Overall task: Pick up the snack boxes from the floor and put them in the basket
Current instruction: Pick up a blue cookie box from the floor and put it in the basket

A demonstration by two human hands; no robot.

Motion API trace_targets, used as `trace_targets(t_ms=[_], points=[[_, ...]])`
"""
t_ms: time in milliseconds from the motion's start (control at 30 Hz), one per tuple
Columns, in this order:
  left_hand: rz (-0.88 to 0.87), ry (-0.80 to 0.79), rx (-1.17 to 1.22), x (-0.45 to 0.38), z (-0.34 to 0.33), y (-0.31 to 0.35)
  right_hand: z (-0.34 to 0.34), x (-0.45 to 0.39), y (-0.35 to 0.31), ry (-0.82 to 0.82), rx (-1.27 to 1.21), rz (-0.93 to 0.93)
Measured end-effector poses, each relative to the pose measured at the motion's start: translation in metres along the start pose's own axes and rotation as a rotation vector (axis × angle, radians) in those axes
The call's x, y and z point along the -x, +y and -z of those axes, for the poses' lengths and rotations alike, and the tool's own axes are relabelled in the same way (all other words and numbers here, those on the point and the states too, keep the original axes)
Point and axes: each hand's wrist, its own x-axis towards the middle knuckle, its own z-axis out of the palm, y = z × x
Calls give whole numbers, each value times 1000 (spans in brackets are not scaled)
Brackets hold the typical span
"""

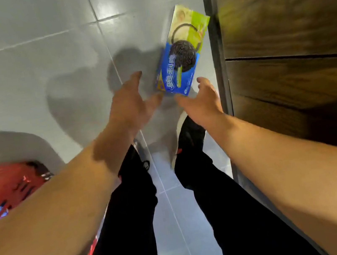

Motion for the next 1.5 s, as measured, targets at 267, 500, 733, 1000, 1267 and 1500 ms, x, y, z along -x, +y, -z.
trace_targets(t_ms=[267,500,733,1000,1267,1500], points=[[27,-16,154,-79,-56,-30,-58,-90,35,50,-113,-45],[-192,-37,138,-96,-82,-29,-67,-101,48,81,-157,-43],[-33,-39,545,-29,-50,-12,-29,-47,31,-16,-198,-14],[157,58,736,110,51,16,42,86,-25,-182,-84,83],[-27,89,278,278,195,53,162,244,-108,17,-46,353],[-111,199,79,413,279,100,246,367,-157,7,6,567]])
